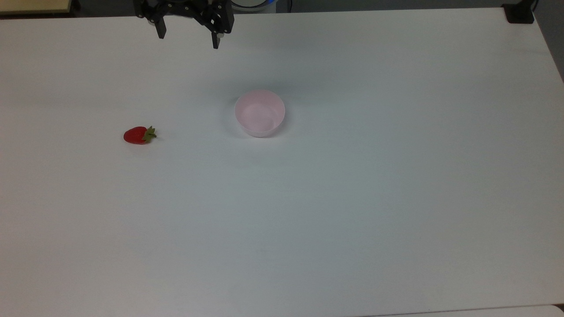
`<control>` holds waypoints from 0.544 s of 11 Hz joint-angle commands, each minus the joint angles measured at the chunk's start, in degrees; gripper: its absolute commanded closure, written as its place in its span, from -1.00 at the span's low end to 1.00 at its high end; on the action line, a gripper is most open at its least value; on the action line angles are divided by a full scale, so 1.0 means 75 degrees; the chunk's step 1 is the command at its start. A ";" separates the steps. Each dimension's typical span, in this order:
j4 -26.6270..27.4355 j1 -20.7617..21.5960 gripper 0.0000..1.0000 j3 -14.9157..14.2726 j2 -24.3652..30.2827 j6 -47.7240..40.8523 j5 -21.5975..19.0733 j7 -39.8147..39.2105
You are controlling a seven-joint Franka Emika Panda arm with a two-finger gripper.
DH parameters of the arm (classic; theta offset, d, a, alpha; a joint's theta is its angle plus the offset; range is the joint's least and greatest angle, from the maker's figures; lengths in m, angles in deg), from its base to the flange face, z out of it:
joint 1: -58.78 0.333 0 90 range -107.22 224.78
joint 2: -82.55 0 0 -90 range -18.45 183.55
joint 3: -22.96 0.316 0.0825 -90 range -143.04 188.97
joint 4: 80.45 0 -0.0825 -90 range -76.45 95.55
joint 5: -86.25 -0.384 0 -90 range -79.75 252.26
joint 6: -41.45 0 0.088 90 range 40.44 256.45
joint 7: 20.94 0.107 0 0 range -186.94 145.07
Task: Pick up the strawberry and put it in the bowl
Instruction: 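Move the open gripper over to the red strawberry and lower it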
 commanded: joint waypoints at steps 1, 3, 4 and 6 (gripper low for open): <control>0.0205 0.0036 -1.00 -0.0051 0.0212 0.0059 -0.0144 0.0076; 0.0217 0.0036 -1.00 -0.0051 0.0201 0.0059 -0.0144 0.0064; 0.0263 0.0036 -1.00 -0.0051 0.0212 0.0059 -0.0144 0.0064; 0.0276 0.0013 -1.00 -0.0051 0.0201 0.0082 -0.0098 -0.0064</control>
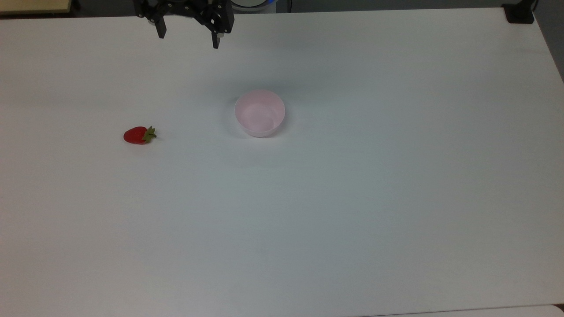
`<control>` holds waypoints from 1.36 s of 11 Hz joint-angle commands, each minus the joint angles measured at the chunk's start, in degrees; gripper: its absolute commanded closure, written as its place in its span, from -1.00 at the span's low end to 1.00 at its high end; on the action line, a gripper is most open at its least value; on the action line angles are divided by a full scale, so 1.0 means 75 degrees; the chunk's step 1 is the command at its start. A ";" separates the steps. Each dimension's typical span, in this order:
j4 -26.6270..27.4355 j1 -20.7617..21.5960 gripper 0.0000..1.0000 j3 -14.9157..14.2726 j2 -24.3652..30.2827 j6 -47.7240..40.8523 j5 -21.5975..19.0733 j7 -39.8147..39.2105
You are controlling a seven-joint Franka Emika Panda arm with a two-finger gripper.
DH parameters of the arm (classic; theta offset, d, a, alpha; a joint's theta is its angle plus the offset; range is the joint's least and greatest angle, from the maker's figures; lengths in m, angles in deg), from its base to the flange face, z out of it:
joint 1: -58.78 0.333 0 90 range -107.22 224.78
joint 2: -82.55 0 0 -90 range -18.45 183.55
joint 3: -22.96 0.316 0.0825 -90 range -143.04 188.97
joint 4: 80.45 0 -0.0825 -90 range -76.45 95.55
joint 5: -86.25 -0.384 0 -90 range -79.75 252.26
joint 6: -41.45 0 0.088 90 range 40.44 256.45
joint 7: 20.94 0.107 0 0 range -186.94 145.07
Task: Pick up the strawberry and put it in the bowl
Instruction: 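Move the open gripper over to the red strawberry and lower it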
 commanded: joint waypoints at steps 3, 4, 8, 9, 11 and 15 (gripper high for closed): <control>0.0274 -0.0431 -1.00 -0.0051 0.0046 0.0129 -0.0084 -0.1854; 0.0321 -0.0641 -1.00 -0.0051 0.0022 0.0152 -0.0084 -0.2558; 0.0717 -0.1146 -1.00 -0.0051 -0.0482 0.0851 -0.0049 -0.4997; 0.0952 -0.1252 -1.00 -0.0051 -0.0622 0.1250 -0.0014 -0.5803; 0.1234 -0.1533 -1.00 -0.0051 -0.1253 0.1966 0.0115 -0.8179; 0.1749 -0.1756 -1.00 -0.0040 -0.2250 0.3768 0.1237 -0.9443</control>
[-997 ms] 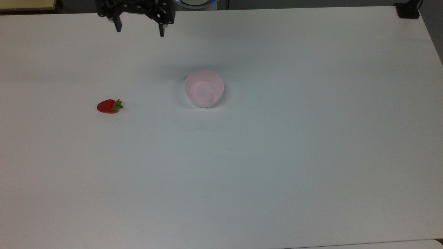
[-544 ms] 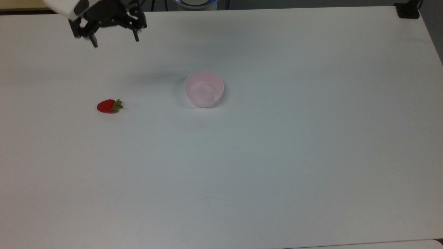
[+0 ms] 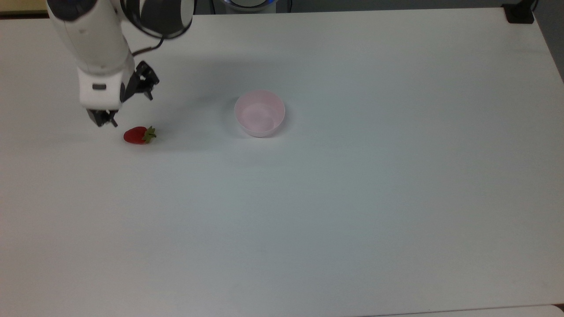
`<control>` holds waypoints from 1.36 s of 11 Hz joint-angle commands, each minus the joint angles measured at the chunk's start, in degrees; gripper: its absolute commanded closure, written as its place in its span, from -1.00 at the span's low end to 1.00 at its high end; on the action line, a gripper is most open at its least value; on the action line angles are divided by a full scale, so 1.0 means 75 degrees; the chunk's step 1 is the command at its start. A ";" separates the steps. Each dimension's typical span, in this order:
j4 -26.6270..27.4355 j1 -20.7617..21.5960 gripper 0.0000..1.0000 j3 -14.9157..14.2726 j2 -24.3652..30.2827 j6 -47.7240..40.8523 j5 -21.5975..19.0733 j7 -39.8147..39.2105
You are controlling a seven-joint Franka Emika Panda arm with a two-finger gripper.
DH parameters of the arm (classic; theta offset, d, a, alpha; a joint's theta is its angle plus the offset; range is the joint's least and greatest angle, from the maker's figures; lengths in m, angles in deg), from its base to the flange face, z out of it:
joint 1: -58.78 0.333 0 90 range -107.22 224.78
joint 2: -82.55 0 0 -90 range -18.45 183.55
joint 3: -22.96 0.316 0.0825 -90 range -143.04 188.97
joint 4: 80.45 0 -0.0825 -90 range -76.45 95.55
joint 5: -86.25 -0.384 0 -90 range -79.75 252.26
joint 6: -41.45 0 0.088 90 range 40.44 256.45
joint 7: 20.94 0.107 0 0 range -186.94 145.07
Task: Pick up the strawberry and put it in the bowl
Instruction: 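Close the gripper around the red strawberry, then lift the strawberry and carry it over the pink bowl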
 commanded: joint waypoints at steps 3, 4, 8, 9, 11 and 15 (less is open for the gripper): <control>0.0551 0.0013 -0.66 0.0006 -0.0654 0.1660 0.1044 -0.0528; 0.0551 0.0013 -0.46 0.0018 -0.0643 0.1660 0.1044 -0.0517; 0.0551 0.0060 0.10 0.0076 -0.0526 0.1543 0.0963 -0.0295; 0.0516 0.0106 0.10 0.0088 -0.0514 0.1380 0.0951 0.0077; 0.0481 0.0107 0.10 0.0368 -0.0420 0.1063 0.0927 0.0909; 0.0481 0.0107 0.14 0.0755 0.0047 0.0245 0.0624 0.1604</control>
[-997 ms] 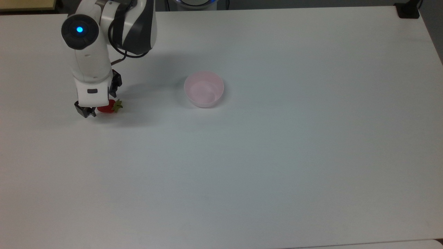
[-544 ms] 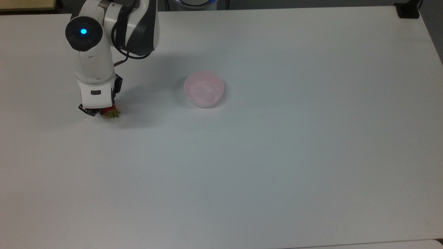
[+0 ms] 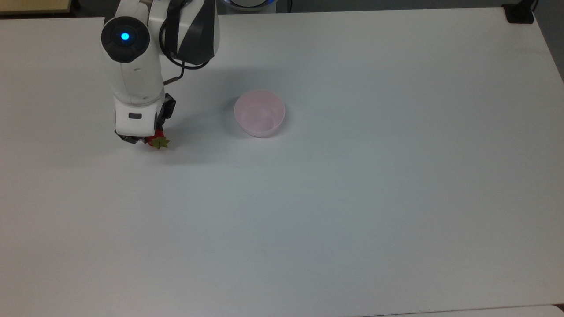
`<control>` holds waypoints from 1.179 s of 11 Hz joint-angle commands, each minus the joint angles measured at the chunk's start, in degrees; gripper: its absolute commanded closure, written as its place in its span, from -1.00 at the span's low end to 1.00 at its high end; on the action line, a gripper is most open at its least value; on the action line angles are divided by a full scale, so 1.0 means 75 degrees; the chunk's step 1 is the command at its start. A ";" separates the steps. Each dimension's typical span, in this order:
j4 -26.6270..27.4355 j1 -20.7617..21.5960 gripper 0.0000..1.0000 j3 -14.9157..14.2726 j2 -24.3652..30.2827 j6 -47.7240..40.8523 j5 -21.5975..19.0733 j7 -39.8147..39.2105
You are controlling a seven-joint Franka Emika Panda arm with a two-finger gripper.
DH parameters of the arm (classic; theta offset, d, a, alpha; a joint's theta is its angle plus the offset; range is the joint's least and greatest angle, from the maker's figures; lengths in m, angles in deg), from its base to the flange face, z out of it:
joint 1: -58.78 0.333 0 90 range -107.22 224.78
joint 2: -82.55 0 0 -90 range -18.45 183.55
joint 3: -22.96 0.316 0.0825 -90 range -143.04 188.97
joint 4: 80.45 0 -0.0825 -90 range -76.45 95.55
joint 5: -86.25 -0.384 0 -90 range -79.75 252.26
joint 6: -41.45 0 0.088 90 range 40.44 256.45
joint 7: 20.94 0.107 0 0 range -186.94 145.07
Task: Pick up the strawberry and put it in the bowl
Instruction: 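Lift the strawberry and carry it over the pink bowl, then open the gripper to release the strawberry into the bowl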
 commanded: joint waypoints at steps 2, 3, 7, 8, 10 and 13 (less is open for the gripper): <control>0.0119 0.0063 0.13 0.0500 0.0934 -0.1417 -0.0439 0.0359; 0.0119 0.0063 0.13 0.0641 0.1133 -0.1779 -0.0568 0.0359; -0.0010 0.0763 0.09 0.1135 0.1428 -0.3000 -0.0792 0.0976; 0.0013 0.1056 0.09 0.1135 0.1370 -0.3013 -0.0792 0.1328; 0.0025 0.1386 0.06 0.1135 0.1171 -0.2932 -0.0792 0.2031; -0.0138 0.1411 -1.00 0.1135 0.1170 -0.2943 -0.0827 0.3342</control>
